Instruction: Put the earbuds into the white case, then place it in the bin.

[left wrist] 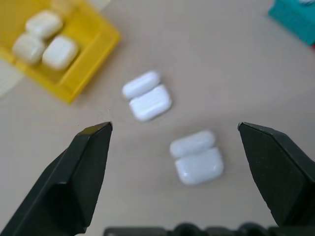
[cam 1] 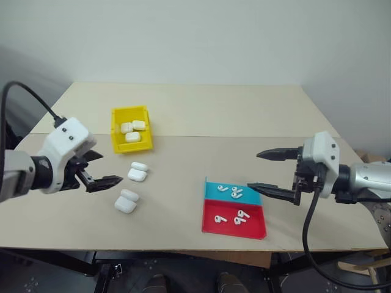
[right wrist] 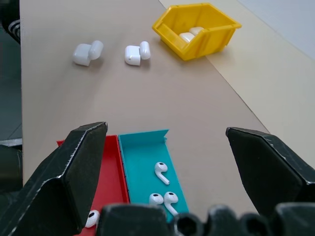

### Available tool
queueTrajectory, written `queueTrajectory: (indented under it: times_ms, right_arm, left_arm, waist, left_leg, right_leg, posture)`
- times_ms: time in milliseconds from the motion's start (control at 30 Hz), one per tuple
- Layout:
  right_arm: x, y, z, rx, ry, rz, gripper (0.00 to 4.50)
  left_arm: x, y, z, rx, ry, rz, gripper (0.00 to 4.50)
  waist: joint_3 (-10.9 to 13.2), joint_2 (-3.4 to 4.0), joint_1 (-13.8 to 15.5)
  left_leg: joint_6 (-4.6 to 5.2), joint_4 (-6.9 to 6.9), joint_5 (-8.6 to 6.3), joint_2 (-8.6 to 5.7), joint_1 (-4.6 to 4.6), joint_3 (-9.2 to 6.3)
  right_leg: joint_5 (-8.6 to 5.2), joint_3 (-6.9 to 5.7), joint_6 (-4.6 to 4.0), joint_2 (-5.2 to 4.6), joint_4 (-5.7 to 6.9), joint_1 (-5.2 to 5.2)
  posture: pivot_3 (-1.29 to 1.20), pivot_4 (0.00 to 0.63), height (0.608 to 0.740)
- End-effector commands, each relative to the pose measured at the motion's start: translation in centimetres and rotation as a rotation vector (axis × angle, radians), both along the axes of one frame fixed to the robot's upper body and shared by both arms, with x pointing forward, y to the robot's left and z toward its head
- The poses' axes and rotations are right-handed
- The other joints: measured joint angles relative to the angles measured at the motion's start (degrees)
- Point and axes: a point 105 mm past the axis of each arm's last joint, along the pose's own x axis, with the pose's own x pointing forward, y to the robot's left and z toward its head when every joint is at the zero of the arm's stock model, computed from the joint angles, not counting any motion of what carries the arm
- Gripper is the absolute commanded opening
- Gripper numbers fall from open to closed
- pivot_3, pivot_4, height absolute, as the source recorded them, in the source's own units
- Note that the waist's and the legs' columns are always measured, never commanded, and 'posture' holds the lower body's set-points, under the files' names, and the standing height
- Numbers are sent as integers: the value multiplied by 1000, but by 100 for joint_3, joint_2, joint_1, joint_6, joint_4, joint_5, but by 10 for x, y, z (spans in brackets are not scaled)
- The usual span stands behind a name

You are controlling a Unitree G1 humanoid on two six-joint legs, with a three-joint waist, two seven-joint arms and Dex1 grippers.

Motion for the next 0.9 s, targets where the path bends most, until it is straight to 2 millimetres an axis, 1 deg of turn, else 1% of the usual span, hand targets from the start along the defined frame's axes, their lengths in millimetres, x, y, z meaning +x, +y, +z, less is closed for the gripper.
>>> queueTrajectory:
  times_ms: [33, 67, 133, 233, 300, 367, 400, 533, 600, 733, 900]
  right_arm:
    - [-3, 2, 9, 6, -31, 4, 4500]
    - [-2, 2, 8, 7, -30, 3, 4500]
    - [-2, 2, 7, 10, -24, -3, 4500]
    - [-3, 2, 7, 9, -11, -5, 4500]
    - [-4, 1, 6, 5, -2, -6, 4500]
    - [-6, 0, 6, -2, 7, -4, 4500]
    - [-7, -1, 7, -6, 11, -2, 4500]
    - [-8, -4, 10, -26, 24, 10, 4500]
    - [-6, -3, 12, -27, 18, 14, 4500]
    - [-4, 3, 12, -17, -9, 27, 4500]
    - [-8, 11, 10, 7, -32, 44, 4500]
  left_arm:
    - [-3, 10, -7, 42, 132, 114, 4448]
    - [-3, 7, -7, 42, 145, 102, 4448]
    - [0, 10, -15, 35, 220, 131, 4448]
    - [5, 10, -23, 40, 275, 171, 4448]
    - [5, 8, -26, 84, 276, 188, 4448]
    - [6, 6, -26, 48, 293, 206, 4448]
    - [5, 4, -27, 25, 307, 214, 4448]
    - [-7, -7, -37, -63, 390, 244, 4448]
    - [-7, -8, -44, -56, 401, 263, 4448]
    - [-1, -8, -49, -38, 422, 282, 4448]
    - [10, -12, -55, -14, 421, 299, 4448]
  waist:
    - [1, -2, -15]
    - [1, -2, -25]
    - [1, -2, -29]
    - [2, -3, -13]
    - [2, -4, -4]
    - [3, -5, 2]
    - [3, -5, 1]
    - [4, -8, -24]
    - [4, -8, -4]
    - [4, -9, 18]
    - [3, -10, 54]
  left_leg:
    - [0, -2, 0, 1, -5, -4]
    - [0, -2, 0, 1, -3, -4]
    - [0, -4, 0, 2, -4, -3]
    - [0, -3, 0, 2, -2, -6]
    - [0, 0, 0, 2, -3, -7]
    - [0, 2, 0, 0, -5, -7]
    - [0, 1, 0, 1, -6, -7]
    - [0, 0, 0, 5, -5, -8]
    - [-1, 0, -1, 0, -3, -6]
    - [-11, 1, 5, -3, 3, -6]
    - [-15, 1, 8, -8, -2, -6]
  right_leg:
    - [1, -3, -2, 3, -2, -5]
    - [2, -1, -5, 3, 0, -5]
    - [5, 0, -11, 4, 2, -9]
    - [6, -2, -14, 3, 6, -5]
    - [6, -2, -14, 3, 4, -3]
    - [10, -1, -18, 1, 4, -3]
    - [14, -1, -25, 0, 4, -4]
    - [20, 0, -36, 0, 5, -6]
    - [21, 1, -37, -6, 6, -4]
    - [23, -3, -36, -5, 6, 1]
    - [23, -2, -35, -6, 2, 2]
  posture:
    - [0, 150, 740]
    - [0, 150, 740]
    - [0, 150, 740]
    - [0, 150, 740]
    - [0, 150, 740]
    - [0, 150, 740]
    - [0, 150, 740]
    - [0, 150, 740]
    - [0, 150, 740]
    - [0, 150, 740]
    - [0, 150, 740]
